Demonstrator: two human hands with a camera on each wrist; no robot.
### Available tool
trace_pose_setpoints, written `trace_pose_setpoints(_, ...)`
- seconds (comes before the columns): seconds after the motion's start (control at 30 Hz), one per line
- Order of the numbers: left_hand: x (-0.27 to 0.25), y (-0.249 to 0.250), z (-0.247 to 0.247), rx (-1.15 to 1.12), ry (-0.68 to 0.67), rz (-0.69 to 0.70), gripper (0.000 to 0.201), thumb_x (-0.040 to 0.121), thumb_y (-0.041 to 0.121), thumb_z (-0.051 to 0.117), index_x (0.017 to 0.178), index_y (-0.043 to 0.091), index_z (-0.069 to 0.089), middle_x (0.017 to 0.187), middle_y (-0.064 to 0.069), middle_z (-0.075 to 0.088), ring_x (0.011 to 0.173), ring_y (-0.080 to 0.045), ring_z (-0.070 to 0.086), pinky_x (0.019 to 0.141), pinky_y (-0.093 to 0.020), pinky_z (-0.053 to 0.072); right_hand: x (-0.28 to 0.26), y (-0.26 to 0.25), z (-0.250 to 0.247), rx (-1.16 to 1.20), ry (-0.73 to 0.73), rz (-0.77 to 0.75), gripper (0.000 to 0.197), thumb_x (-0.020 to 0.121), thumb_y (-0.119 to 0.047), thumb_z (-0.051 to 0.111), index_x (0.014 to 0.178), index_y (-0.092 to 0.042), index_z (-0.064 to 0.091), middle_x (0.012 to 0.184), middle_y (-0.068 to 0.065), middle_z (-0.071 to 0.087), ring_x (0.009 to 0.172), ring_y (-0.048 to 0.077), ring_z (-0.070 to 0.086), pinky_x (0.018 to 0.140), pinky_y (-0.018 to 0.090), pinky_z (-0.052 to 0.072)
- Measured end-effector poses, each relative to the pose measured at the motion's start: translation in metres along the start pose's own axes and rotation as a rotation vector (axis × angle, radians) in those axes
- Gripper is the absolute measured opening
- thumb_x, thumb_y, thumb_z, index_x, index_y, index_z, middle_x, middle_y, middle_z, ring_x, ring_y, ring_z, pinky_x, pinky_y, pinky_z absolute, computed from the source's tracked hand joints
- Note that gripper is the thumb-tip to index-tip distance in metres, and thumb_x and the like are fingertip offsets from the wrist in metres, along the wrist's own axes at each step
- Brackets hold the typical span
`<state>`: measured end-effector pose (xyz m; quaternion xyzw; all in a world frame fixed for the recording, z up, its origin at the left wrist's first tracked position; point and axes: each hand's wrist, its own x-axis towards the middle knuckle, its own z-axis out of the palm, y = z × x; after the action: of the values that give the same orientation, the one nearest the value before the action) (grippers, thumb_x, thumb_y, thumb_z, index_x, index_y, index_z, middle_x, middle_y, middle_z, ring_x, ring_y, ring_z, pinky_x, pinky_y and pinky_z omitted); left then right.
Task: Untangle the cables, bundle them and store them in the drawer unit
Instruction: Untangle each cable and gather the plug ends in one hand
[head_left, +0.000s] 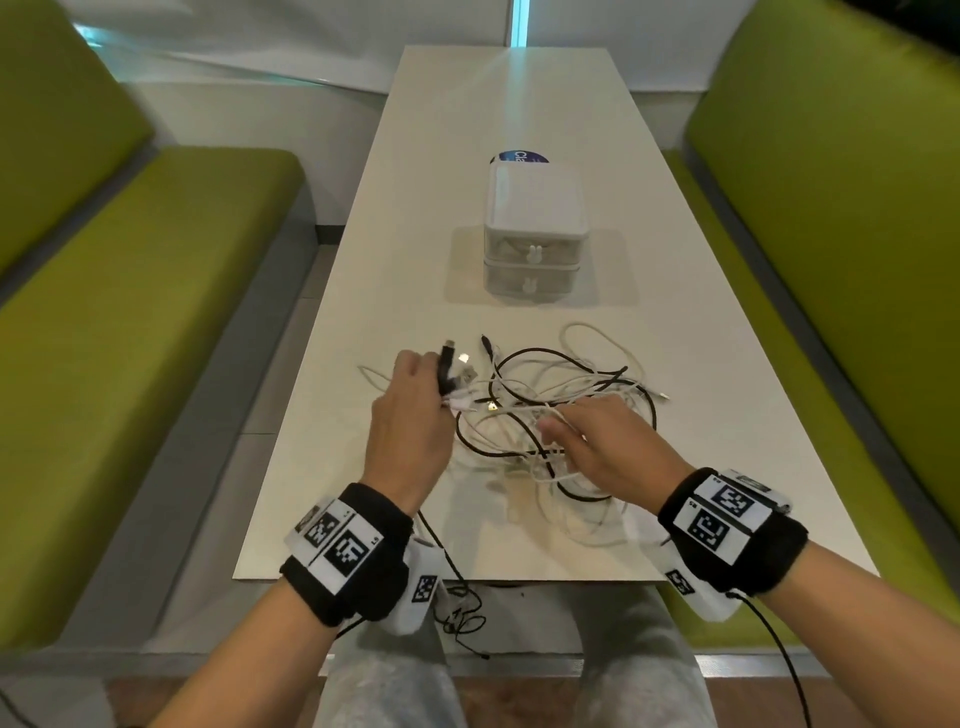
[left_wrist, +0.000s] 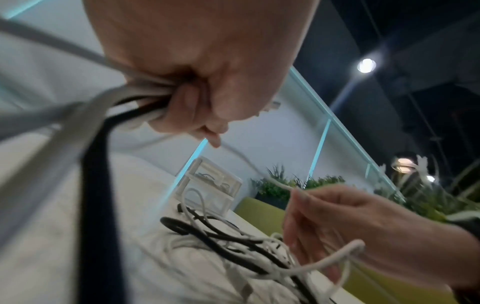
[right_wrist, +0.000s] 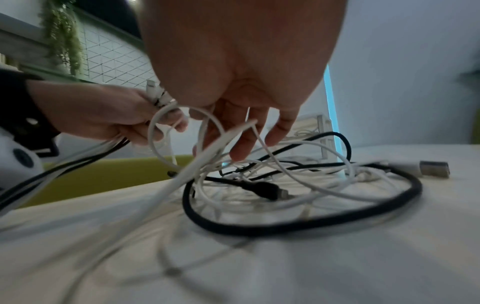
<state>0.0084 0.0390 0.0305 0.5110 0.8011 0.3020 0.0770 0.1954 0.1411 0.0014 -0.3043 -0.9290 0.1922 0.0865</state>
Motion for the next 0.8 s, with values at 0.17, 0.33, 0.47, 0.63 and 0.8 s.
trace_pose_setpoints(0.17, -0.012, 0.017, 0.017, 0.032, -0.322, 0.363, 0.058, 0.085, -0.002, 0.052, 0.139, 0.02, 0.047, 0.131, 0.002, 0.052, 0.105, -0.022, 0.061, 0.077, -0.026, 0.044, 0.011, -0.013, -0.001, -0.123, -0.115, -0.05, 0.025, 0.086, -0.029, 0.032, 0.084, -0.019, 0.054, 0.082, 0.001, 0.063, 0.08, 0.022, 0.057, 0.08, 0.034, 0.037)
trace_pose_setpoints(0.33, -0.009, 0.015, 0.016, 0.056, -0.348, 0.294, 0.026, 0.086, 0.0, 0.045, 0.101, 0.016, 0.059, 0.095, 0.0, 0.059, 0.086, -0.022, 0.055, 0.067, -0.025, 0.034, 0.004, -0.019, -0.009, 0.109, -0.102, 0.018, 0.012, 0.082, -0.018, 0.042, 0.08, -0.017, 0.054, 0.073, 0.001, 0.061, 0.069, 0.022, 0.053, 0.064, 0.033, 0.039)
trace_pose_setpoints(0.47, -0.013, 0.014, 0.011, -0.089, -0.25, 0.282, 0.041, 0.086, 0.001, 0.046, 0.068, 0.034, 0.032, 0.067, 0.012, 0.041, 0.06, -0.006, 0.04, 0.056, -0.02, 0.028, 0.006, -0.029, -0.011, 0.309, 0.005, 0.006, 0.033, 0.094, -0.024, 0.044, 0.063, -0.034, 0.043, 0.058, -0.002, 0.062, 0.052, 0.01, 0.058, 0.058, 0.028, 0.044)
trace_pose_setpoints(0.63, -0.008, -0.006, 0.007, -0.271, -0.129, 0.1, 0.022, 0.078, 0.016, 0.036, 0.078, 0.019, 0.058, 0.079, 0.004, 0.066, 0.078, -0.021, 0.062, 0.07, -0.044, 0.049, 0.003, -0.028, -0.007, 0.404, 0.058, -0.018, 0.021, 0.098, -0.03, 0.052, 0.077, -0.033, 0.054, 0.052, -0.007, 0.05, 0.051, 0.008, 0.047, 0.052, 0.018, 0.034)
trace_pose_setpoints(0.8, -0.005, -0.013, -0.004, -0.45, 0.197, -0.01, 0.028, 0.099, 0.01, 0.041, 0.079, 0.017, 0.059, 0.081, 0.012, 0.064, 0.082, 0.001, 0.061, 0.069, -0.016, 0.045, 0.008, -0.027, -0.006, 0.332, -0.019, -0.039, 0.022, 0.099, -0.027, 0.049, 0.083, -0.015, 0.056, 0.059, -0.014, 0.052, 0.059, 0.003, 0.05, 0.057, 0.017, 0.037)
